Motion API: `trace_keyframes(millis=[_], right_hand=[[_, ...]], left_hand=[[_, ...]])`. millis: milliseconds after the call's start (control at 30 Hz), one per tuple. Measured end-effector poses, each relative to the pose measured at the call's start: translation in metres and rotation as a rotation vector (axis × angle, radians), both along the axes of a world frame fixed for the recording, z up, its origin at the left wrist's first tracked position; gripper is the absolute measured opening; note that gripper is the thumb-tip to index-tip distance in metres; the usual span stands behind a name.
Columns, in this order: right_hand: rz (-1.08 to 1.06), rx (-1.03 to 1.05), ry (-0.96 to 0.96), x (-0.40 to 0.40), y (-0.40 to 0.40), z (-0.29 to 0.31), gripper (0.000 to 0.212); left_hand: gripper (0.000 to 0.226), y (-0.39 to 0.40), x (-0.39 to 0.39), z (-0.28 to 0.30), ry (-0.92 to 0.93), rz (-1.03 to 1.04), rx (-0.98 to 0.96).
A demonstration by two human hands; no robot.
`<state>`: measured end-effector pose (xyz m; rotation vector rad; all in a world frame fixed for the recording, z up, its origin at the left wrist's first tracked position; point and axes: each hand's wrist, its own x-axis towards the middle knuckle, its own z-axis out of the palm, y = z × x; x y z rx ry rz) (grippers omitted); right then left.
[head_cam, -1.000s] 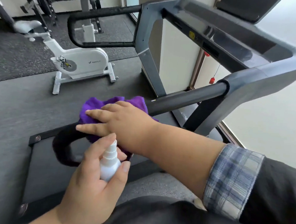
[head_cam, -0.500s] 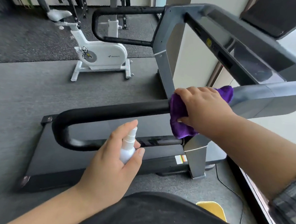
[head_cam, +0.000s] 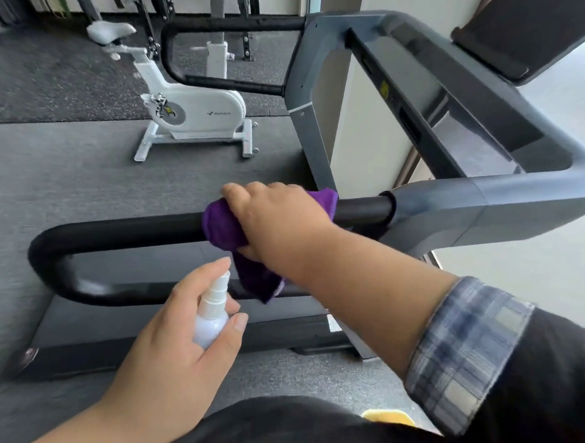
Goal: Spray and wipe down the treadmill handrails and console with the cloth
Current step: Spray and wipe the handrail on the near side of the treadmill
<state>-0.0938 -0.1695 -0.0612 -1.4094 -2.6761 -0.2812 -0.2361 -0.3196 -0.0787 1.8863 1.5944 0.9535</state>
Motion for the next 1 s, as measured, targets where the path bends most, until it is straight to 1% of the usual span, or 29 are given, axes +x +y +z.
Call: trace_keyframes(millis=[67,200,300,367,500,600,700,800,900,1000], right_hand=[[-0.045,-0.033,0.007,0.027,0.002,0.005,0.061],[-0.104,-0.086,-0.033,0.085,0.003,0.013,0.053],[-0.142,-0.052,-0.08,0.121,0.004,0.018,0.054],[-0.152,-0.041,-0.091,0.131,0.004,0.019,0.057],[-0.1,0.014,-0.104,0.124,0.004,0.014,0.057],[-0.065,0.032,-0.106,0.107,0.004,0.013,0.062],[0.001,0.017,-0.056,0.074,0.002,0.011,0.064],[0.041,0.004,-0.01,0.047,-0.002,0.007,0.063],[0.043,-0.006,0.019,0.054,-0.001,0.007,0.069],[-0.056,-0.087,0.025,0.082,0.0,0.012,0.076]], left_hand=[[0.075,-0.001,0.011,-0.002,0.002,0.002,-0.003],[0.068,-0.003,0.029,-0.003,-0.036,0.012,-0.028],[0.064,-0.007,0.035,-0.001,-0.063,0.034,-0.041],[0.062,-0.011,0.035,-0.002,-0.067,0.055,-0.04],[0.062,-0.022,0.032,-0.007,-0.06,0.106,-0.06],[0.065,-0.028,0.031,-0.01,-0.049,0.137,-0.055],[0.068,-0.027,0.036,-0.009,-0.027,0.156,-0.044],[0.067,-0.023,0.049,-0.007,-0.012,0.128,-0.04],[0.066,-0.019,0.059,-0.007,0.001,0.103,-0.045],[0.065,-0.015,0.061,-0.008,-0.001,0.101,-0.053]])
